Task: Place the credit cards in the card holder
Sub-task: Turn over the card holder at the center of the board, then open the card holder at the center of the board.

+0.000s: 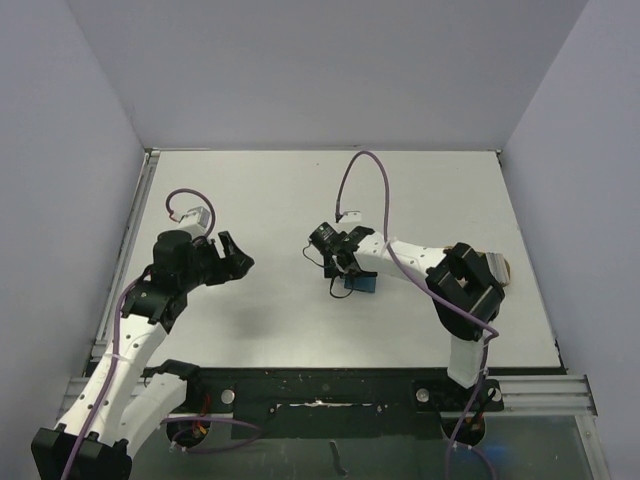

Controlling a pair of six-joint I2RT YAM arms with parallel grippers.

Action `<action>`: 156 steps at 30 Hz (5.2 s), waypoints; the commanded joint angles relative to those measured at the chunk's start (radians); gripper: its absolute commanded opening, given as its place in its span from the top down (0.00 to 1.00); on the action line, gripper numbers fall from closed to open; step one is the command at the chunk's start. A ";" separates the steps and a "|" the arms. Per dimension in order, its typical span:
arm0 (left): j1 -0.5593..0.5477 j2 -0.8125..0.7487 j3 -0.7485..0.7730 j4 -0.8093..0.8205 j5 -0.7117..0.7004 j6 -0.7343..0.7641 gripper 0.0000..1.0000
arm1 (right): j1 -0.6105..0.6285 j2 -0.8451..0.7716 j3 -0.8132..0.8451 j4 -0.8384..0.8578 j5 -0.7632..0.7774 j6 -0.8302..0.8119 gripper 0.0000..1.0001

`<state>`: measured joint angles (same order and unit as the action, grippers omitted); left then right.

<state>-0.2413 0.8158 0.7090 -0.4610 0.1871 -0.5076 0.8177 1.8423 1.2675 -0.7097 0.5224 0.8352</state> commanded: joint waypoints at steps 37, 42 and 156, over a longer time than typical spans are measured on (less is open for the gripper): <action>-0.001 0.024 0.017 0.041 -0.007 -0.003 0.30 | 0.041 -0.148 -0.088 0.383 -0.403 -0.116 0.94; -0.004 0.025 -0.005 0.075 0.031 -0.052 0.30 | 0.008 -0.233 -0.266 0.723 -0.768 -0.034 0.93; -0.077 0.118 -0.267 0.309 0.151 -0.346 0.45 | 0.176 -0.049 -0.030 0.267 -0.332 -0.173 1.00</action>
<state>-0.3119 0.9192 0.4633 -0.2501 0.2825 -0.8211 0.9909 1.8740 1.2823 -0.5385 0.2085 0.6872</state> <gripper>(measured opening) 0.550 0.039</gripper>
